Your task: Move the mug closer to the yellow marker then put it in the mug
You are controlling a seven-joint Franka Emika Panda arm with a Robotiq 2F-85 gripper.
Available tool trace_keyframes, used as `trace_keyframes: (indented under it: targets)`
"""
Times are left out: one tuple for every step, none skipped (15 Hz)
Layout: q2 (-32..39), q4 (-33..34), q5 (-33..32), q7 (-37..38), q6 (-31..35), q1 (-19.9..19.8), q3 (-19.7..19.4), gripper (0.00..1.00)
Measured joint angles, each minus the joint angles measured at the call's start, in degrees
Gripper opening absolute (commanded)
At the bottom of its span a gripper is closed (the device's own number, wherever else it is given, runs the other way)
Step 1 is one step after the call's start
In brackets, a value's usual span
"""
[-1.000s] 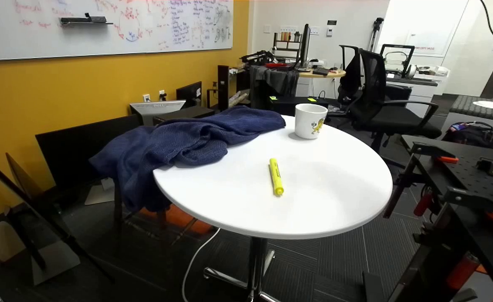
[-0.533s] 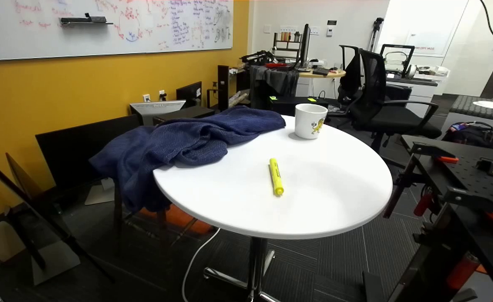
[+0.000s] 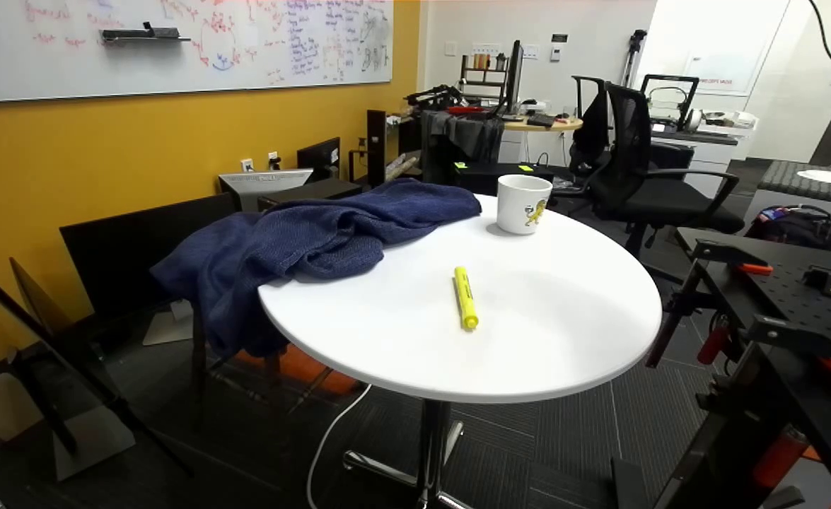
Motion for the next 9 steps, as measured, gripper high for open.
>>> trace_keyframes:
  targets:
    - [0.19,-0.15,-0.72,0.00,1.60,-0.46,0.00,1.00]
    - [0.48,-0.29,-1.54,0.00,3.25,-1.03,-0.01,1.00]
    - [0.88,-0.43,-2.45,0.00,5.03,-1.72,-0.02,1.00]
    - [1.38,-0.57,-3.44,0.00,6.76,-2.47,-0.03,1.00]
    - [1.99,-0.69,-4.51,0.00,8.45,-3.24,-0.07,1.00]
    - [2.73,-0.78,-5.41,-0.16,10.05,-3.97,-0.17,1.00]
    - [3.62,-0.81,-6.25,-0.54,11.64,-4.60,-0.38,1.00]
    - [4.65,-0.83,-6.81,-1.33,13.38,-5.11,-0.79,1.00]
    - [5.82,-0.83,-7.14,-2.22,15.21,-5.53,-1.34,1.00]
